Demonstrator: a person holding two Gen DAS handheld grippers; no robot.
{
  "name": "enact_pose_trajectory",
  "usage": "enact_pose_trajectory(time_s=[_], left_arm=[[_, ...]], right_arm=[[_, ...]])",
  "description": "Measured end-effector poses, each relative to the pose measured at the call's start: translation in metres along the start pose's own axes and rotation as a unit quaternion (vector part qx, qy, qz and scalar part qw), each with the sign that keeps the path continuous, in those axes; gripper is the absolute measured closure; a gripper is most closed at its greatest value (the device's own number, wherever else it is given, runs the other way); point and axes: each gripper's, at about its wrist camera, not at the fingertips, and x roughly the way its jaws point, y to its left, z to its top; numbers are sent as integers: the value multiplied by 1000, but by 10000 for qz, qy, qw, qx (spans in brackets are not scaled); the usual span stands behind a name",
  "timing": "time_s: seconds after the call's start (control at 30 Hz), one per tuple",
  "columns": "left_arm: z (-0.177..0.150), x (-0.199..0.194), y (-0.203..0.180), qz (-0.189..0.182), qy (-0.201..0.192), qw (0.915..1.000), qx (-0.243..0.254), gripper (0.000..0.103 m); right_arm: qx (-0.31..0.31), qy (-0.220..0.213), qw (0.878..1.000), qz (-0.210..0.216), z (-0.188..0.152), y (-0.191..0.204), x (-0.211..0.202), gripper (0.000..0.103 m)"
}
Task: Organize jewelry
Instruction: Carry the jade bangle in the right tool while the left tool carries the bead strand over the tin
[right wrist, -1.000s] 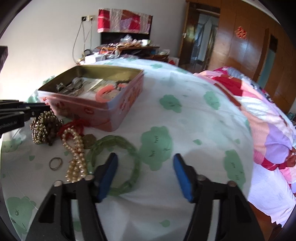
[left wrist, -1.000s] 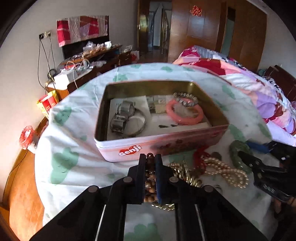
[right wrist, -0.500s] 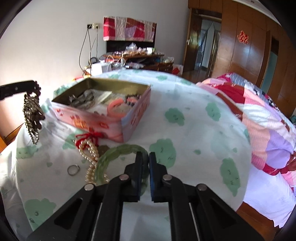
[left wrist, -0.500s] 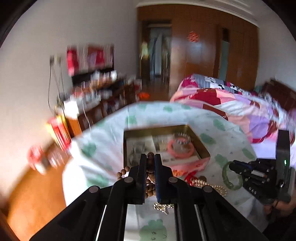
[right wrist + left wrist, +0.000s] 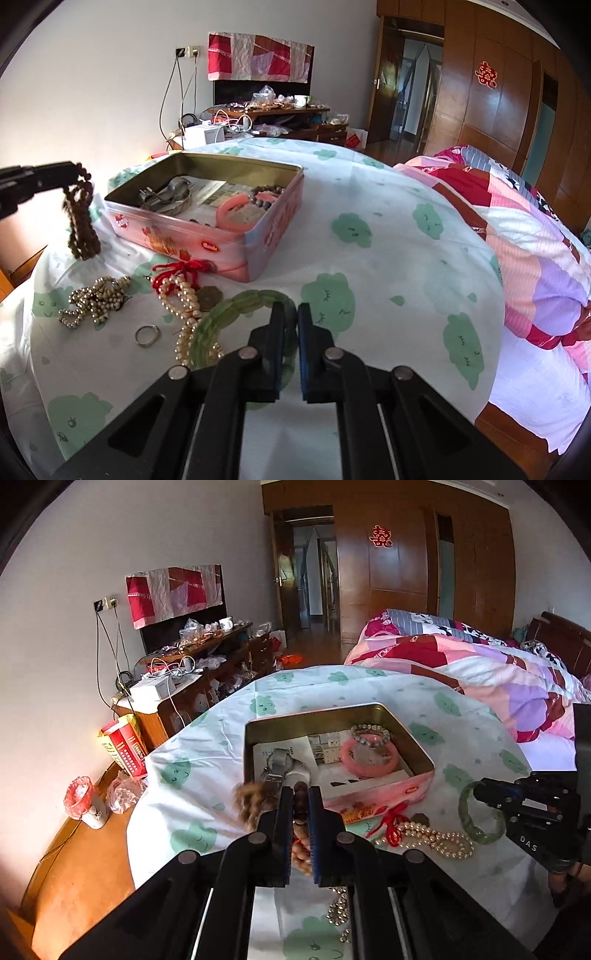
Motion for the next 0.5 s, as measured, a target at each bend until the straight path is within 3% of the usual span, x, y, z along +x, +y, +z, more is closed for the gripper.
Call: enact_pose_trajectory(time_s=[0.33, 0.5], left_arm=[[45, -4, 11, 129, -339, 9993, 89, 97], [61, 16, 18, 171, -270, 9995, 49, 97]], right_arm=[[-170, -428, 9989, 50, 42, 5, -12, 95], [-223, -624, 9978, 60, 72, 4, -6, 95]])
